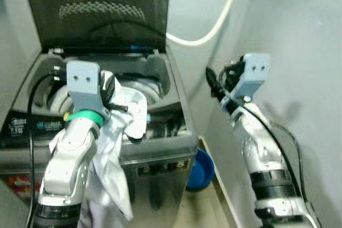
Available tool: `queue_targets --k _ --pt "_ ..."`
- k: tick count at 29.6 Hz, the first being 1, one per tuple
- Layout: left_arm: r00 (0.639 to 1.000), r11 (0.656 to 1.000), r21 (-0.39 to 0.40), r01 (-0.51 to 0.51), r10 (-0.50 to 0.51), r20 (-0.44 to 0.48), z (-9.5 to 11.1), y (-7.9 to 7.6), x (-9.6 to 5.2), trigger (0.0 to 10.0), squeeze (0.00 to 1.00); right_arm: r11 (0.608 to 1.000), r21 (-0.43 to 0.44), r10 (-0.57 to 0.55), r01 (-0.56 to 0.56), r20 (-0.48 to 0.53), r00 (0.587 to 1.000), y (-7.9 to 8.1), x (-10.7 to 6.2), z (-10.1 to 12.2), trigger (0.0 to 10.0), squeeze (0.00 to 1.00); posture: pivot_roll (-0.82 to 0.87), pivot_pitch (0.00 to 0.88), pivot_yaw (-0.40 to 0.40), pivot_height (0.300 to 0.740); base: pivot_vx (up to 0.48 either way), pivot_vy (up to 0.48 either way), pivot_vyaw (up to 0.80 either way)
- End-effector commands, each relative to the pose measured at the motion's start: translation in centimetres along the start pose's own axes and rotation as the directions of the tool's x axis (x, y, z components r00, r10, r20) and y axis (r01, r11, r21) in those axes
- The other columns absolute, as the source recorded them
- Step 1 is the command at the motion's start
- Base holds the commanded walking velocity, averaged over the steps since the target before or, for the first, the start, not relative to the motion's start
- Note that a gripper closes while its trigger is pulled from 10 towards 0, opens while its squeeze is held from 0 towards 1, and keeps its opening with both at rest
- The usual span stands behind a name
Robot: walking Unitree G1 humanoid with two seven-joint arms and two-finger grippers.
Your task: Clothes washing
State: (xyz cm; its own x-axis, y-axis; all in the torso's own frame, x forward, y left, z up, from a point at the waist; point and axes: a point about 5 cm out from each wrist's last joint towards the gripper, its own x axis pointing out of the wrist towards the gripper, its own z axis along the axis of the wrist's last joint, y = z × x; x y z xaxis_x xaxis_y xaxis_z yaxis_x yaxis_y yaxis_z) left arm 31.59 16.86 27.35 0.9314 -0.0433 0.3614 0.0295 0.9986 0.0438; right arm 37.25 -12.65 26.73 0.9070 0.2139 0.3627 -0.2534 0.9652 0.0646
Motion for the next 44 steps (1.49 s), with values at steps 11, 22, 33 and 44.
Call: queue_targets --k 11,22,33,44 --pt "1.0 1.0 -0.004 -0.014 0.014 0.003 0.4 0.4 -0.2 10.0 0.0 1.0 -0.005 0.025 -0.025 0.003 1.0 0.5 -0.2 -0.3 10.0 0.0 0.07 0.049 0.008 0.74 0.0 0.397 0.0" --pt "1.0 1.0 0.013 -0.014 0.014 -0.009 0.2 0.5 -0.1 10.0 0.0 1.0 -0.001 0.02 -0.02 -0.014 1.0 0.6 -0.4 -0.6 10.0 0.0 0.07 0.045 0.01 0.74 0.0 0.48 -0.36" --pt "0.997 0.998 0.065 0.0 0.005 -0.075 -0.5 0.6 0.1 10.0 0.0 1.0 -0.007 0.013 -0.013 -0.016 1.0 0.4 -0.4 -0.8 10.0 0.0 0.07 0.054 0.013 0.74 0.067 -0.056 0.0" --pt "0.993 0.997 0.028 -0.066 0.069 -0.1 -0.9 1.4 0.2 10.0 0.0 1.0 -0.01 0.012 -0.012 -0.015 1.0 0.2 -0.4 -0.7 10.0 0.0 0.06 0.055 0.012 0.74 0.0 -0.384 0.0"
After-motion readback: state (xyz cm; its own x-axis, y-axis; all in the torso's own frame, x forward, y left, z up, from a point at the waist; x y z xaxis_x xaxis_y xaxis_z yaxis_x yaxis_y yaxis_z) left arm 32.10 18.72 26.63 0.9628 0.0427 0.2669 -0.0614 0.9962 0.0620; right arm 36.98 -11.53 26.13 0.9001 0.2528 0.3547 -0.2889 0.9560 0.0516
